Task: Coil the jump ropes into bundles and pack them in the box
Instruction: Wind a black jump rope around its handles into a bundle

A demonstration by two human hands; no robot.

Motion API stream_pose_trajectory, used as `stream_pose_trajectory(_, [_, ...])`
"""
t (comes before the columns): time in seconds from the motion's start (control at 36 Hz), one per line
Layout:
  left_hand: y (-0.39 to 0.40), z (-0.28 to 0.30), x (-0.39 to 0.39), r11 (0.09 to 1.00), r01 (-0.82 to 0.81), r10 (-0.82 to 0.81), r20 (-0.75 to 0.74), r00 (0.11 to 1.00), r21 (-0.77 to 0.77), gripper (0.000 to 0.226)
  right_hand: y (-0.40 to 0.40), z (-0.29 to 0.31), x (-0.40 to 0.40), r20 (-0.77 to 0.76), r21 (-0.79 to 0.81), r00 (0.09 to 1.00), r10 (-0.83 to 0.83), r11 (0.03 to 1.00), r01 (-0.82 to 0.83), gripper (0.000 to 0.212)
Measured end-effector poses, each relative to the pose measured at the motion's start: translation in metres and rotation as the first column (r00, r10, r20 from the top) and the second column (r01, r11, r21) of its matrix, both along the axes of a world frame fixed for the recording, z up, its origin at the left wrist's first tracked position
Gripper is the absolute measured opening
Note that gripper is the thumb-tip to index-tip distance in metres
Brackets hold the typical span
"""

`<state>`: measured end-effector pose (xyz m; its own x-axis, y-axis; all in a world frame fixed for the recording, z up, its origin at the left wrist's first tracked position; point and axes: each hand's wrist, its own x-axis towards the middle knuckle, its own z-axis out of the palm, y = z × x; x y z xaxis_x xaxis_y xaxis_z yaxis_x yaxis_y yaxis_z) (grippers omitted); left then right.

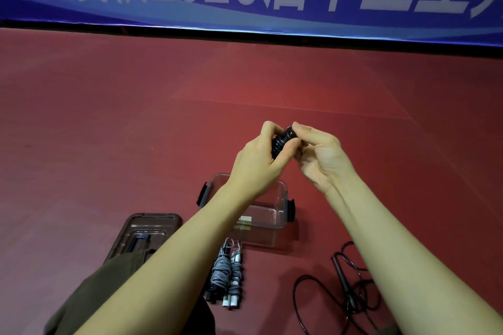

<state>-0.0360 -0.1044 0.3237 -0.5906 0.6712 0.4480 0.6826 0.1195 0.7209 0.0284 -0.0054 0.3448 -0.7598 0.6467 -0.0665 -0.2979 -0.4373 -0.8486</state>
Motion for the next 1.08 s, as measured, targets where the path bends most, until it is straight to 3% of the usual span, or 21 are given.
stream_pose_trajectory(0.22, [-0.001, 0.003, 0.003, 1.000, -0.025, 0.025, -0.032, 0.999, -0.001, 0.029, -0.005, -0.003, -0.001, -0.028, 0.145, 0.990, -0.138, 0.979, 0.141, 0.019])
stream_pose_trajectory(0.42, [0.004, 0.005, 0.004, 0.995, -0.079, 0.077, 0.029, 0.997, 0.058, 0.034, -0.010, -0.003, 0.002, -0.074, 0.114, 0.993, -0.089, 0.989, 0.097, 0.023])
stream_pose_trajectory(0.53, [0.005, 0.008, 0.001, 0.993, -0.073, 0.065, 0.085, 0.994, 0.097, 0.043, -0.009, 0.000, 0.005, -0.120, 0.075, 0.993, 0.005, 0.997, 0.004, 0.015])
stream_pose_trajectory(0.69, [0.003, 0.008, -0.001, 0.997, -0.065, 0.065, 0.003, 0.998, 0.032, 0.042, -0.006, 0.005, 0.005, -0.067, 0.046, 0.998, -0.009, 0.999, 0.012, 0.015])
stream_pose_trajectory(0.86, [-0.001, 0.011, -0.001, 0.998, -0.067, 0.065, -0.106, 0.992, -0.014, 0.029, -0.004, 0.004, 0.002, 0.037, 0.249, 0.995, -0.096, 0.965, 0.084, 0.016])
stream_pose_trajectory(1.08, [-0.003, 0.007, -0.001, 0.996, -0.076, 0.065, -0.221, 0.973, -0.044, 0.022, -0.008, 0.004, 0.003, 0.059, 0.310, 0.992, -0.108, 0.947, 0.085, 0.022])
